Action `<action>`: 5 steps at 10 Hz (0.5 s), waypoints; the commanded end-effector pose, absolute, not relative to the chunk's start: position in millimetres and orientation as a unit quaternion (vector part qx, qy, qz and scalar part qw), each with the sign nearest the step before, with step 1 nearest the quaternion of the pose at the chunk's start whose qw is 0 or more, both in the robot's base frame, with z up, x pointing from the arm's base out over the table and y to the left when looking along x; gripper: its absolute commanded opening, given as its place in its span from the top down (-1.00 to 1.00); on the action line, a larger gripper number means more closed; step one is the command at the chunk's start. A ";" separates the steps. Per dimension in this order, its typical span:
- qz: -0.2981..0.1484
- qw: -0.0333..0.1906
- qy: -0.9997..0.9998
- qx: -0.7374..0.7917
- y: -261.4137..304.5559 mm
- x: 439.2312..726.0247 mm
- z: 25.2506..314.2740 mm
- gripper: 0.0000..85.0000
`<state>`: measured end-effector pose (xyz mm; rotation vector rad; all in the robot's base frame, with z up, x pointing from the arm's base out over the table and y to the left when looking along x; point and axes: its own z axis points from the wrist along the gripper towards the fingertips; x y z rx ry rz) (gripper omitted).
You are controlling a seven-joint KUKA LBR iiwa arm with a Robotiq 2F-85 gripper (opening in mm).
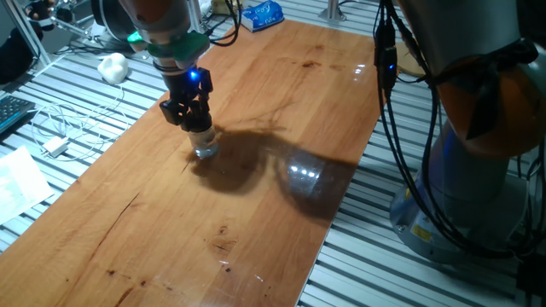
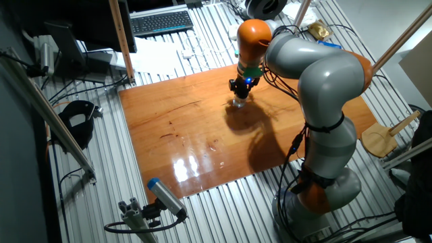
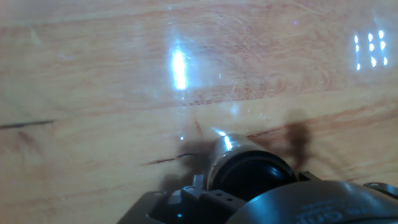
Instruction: Screw the lid onto the jar
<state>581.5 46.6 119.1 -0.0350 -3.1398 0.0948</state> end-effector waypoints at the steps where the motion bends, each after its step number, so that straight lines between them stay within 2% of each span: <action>1: 0.031 -0.002 -0.999 0.009 46.1 582.5 120.1 -0.60; 5: 0.041 -0.012 -0.996 0.083 45.5 584.9 120.7 -0.60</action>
